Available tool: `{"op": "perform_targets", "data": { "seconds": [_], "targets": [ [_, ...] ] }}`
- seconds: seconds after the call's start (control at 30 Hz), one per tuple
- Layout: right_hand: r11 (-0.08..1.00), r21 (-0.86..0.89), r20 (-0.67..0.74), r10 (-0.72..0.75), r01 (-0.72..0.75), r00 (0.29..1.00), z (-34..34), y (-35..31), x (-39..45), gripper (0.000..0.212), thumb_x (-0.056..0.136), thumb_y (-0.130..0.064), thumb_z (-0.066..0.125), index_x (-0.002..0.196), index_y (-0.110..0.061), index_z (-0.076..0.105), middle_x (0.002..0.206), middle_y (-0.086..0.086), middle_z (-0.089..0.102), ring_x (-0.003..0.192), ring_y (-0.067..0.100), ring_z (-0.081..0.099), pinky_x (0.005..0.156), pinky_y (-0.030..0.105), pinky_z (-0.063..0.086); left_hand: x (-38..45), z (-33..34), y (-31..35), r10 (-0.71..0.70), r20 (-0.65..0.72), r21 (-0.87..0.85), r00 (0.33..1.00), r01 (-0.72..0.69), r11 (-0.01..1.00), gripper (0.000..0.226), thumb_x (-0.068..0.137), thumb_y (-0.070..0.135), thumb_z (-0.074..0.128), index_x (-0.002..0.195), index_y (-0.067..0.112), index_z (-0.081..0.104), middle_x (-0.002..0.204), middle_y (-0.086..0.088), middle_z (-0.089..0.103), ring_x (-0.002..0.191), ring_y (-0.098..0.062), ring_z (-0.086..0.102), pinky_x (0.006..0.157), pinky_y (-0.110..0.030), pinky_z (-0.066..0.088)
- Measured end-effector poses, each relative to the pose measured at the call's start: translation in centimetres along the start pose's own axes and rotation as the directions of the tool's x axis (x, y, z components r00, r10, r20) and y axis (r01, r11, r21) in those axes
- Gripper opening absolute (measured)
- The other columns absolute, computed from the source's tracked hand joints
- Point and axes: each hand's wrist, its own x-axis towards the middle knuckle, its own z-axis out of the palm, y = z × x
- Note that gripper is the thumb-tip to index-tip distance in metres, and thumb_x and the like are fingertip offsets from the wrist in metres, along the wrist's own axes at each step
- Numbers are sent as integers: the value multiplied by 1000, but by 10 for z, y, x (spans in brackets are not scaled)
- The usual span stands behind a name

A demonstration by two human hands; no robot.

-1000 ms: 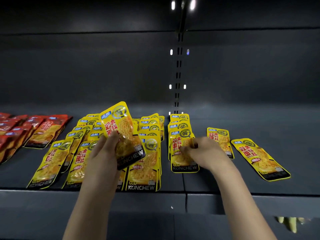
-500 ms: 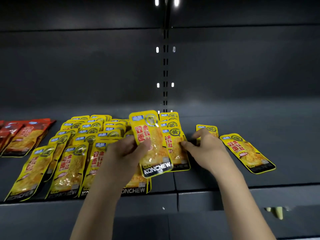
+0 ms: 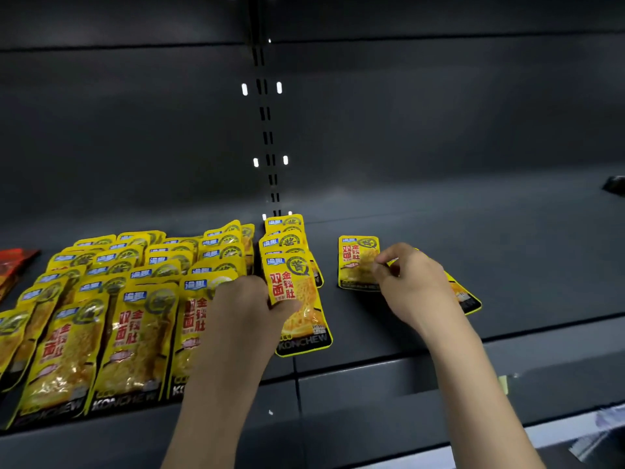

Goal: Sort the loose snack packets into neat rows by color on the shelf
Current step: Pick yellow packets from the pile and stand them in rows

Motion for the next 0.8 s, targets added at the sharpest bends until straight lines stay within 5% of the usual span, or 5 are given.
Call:
{"op": "perform_targets", "data": {
  "seconds": [0.17,0.33,0.43,0.63,0.8],
  "targets": [
    [1000,-23,-9,3,-3,1000,-5,5,0,14,95,-21,49,104,-18,59,87,-2,51,81,18,46,61,27,27,-4,2,8,-13,38,137,999,7,991,41,79,43,70,59,15,48,53,8,39,53,-6,38,44,-18,20],
    [1000,-22,2,6,-6,1000,-8,9,1,12,95,-20,49,101,-19,60,90,-1,54,82,19,47,63,26,30,-7,-1,18,-43,13,191,999,40,981,39,80,43,70,98,11,56,77,3,56,75,-16,52,50,-18,25],
    [1000,-17,24,-6,7,1000,-8,10,3,12,95,-21,49,101,-19,60,85,-2,51,84,20,49,63,26,30,-9,-1,25,-48,-10,205,999,49,978,44,79,38,73,100,11,45,94,-5,66,90,-25,62,62,-25,33],
    [1000,3,41,-15,15,999,-12,12,5,13,96,-22,49,104,-19,59,87,-3,53,82,17,47,62,25,29,11,1,41,19,-73,224,997,-3,975,27,92,29,54,108,8,53,90,-10,63,87,-29,58,66,-32,36],
    [1000,8,39,3,-3,999,-19,16,8,12,95,-24,49,101,-24,59,105,3,59,87,19,48,67,23,33,44,21,80,55,105,162,993,-72,984,30,93,33,54,109,8,55,102,-9,63,102,-27,56,76,-31,40]
  ]
}}
